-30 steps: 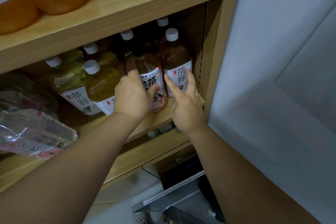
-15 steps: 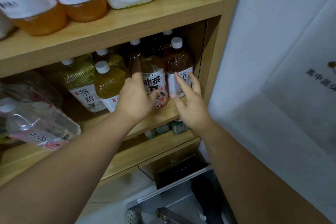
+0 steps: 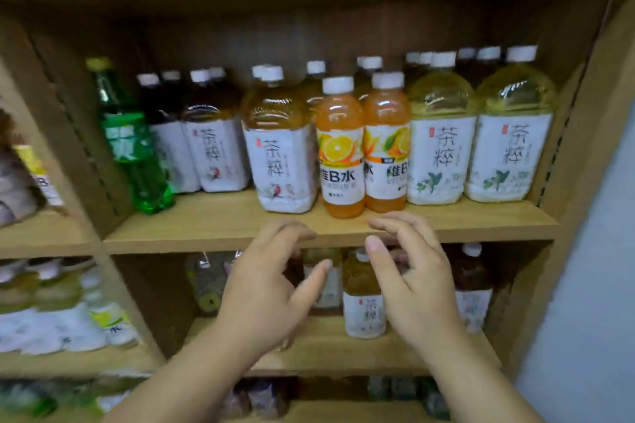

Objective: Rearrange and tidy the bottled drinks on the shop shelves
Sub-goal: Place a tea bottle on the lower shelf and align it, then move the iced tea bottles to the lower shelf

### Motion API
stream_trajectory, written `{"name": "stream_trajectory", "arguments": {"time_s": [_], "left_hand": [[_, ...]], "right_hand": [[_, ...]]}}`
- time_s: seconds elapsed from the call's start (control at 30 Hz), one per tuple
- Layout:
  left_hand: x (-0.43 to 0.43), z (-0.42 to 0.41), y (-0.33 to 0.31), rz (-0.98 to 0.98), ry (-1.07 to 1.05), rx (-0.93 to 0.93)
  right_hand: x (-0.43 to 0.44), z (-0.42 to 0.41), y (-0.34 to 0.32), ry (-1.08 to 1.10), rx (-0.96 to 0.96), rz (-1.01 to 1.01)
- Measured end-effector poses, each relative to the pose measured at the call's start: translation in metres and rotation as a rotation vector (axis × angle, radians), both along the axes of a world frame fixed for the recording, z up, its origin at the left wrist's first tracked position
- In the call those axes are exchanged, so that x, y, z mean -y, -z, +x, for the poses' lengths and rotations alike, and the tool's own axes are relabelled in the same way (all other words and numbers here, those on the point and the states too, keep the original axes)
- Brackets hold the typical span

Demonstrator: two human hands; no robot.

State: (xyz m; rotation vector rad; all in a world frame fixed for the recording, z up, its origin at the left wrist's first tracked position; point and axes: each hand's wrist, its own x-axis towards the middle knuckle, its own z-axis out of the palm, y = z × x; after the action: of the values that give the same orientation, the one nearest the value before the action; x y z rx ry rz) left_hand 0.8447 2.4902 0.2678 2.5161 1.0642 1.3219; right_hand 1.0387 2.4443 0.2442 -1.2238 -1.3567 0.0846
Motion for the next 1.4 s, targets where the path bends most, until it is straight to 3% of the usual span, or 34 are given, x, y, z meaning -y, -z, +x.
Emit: {"name": "stream_trajectory", "arguments": {"time_s": [0.27, 0.57, 0.73, 0.9, 1.07, 1.23, 1.4], "left_hand": [[-0.017, -0.089, -0.108, 0.222, -0.247, 0.131], [-0.054, -0.149, -0.233, 0.442, -0.384, 0.165], [-0.091, -0.174, -0.296, 0.438, -0.590, 0.128], [-0.107, -0.181, -0.323, 0.399, -0.663, 0.017], [-0.122, -0.195, -0.371, 0.573, -0.728, -0.125], [-0.135, -0.193, -0.402, 0.582, -0.937, -0.535], [-0.143, -0.199, -0.409, 0.437, -0.872, -0.495]], "right_hand": [[-0.034, -0.068, -0.114, -0.178, 0.155, 0.113], [-0.067, -0.135, -0.248, -0.184, 0.270, 0.334], [-0.100, -0.154, -0.319, -0.061, 0.274, 0.193], [-0.126, -0.166, -0.359, -0.054, 0.192, 0.006], [-0.146, -0.176, -0.371, -0.147, 0.125, -0.015], [-0.159, -0.173, -0.370, -0.215, 0.072, 0.009], [-0.167, -0.164, -0.370, -0.357, -0.054, 0.008]]}}
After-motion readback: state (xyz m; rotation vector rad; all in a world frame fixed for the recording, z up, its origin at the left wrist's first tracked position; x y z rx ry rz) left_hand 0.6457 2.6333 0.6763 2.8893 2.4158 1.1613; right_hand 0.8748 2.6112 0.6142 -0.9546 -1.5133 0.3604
